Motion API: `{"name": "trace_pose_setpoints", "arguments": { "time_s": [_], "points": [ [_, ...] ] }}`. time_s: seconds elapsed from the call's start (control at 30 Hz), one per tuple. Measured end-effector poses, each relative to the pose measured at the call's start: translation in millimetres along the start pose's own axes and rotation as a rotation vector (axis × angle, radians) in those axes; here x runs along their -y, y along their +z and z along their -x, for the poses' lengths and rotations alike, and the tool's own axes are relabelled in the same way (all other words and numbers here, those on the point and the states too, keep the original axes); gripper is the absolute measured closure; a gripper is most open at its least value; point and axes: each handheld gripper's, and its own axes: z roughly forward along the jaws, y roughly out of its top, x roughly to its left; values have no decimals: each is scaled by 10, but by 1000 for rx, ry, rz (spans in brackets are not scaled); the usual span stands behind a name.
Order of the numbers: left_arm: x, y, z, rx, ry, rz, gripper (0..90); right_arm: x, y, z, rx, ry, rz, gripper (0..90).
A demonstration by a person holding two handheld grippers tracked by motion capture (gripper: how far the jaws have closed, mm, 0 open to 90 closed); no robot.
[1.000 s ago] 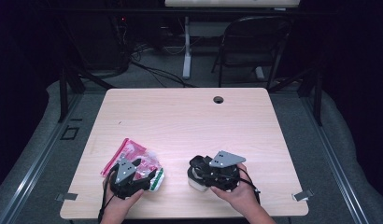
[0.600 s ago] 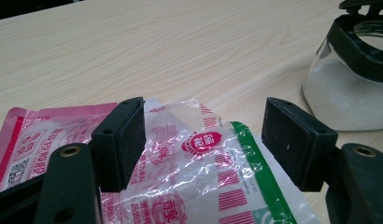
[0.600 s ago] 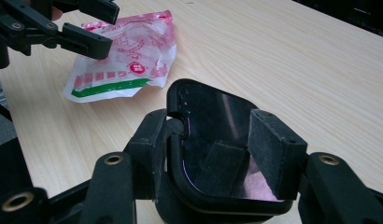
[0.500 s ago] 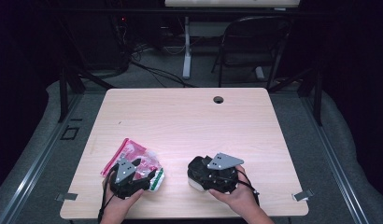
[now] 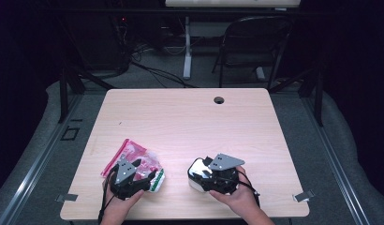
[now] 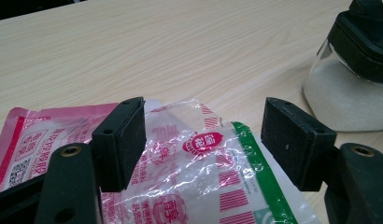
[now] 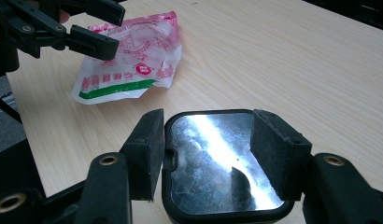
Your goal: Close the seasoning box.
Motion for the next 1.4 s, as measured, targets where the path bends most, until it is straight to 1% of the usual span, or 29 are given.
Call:
{"name": "trace_pose_setpoints", "arguments": {
  "time_s": [0.3, 0.47, 0.73, 0.87, 0.97, 1.1, 1.27, 1.4],
  "points": [
    [2, -4, -12, -4, -6, 4, 308, 6, -42, 57, -1, 28, 12, 446],
    [1, -11, -22, -6, -7, 5, 309, 18, -91, 118, 6, 52, 29, 440],
    [2, -20, -47, -13, -13, 6, 310, 57, -183, 236, 20, 88, 34, 440],
    [5, -27, -66, -19, -15, 7, 310, 114, -248, 317, 40, 113, 38, 437],
    [6, -34, -73, -21, -18, 8, 310, 156, -292, 377, 59, 122, 35, 430],
    [8, -35, -83, -25, -22, 9, 311, 230, -370, 477, 90, 150, 47, 425],
    [12, -30, -94, -27, -22, 7, 313, 308, -438, 604, 117, 182, 42, 423],
    [18, -29, -107, -32, -28, 7, 312, 383, -470, 699, 135, 219, 35, 423]
  ]
}}
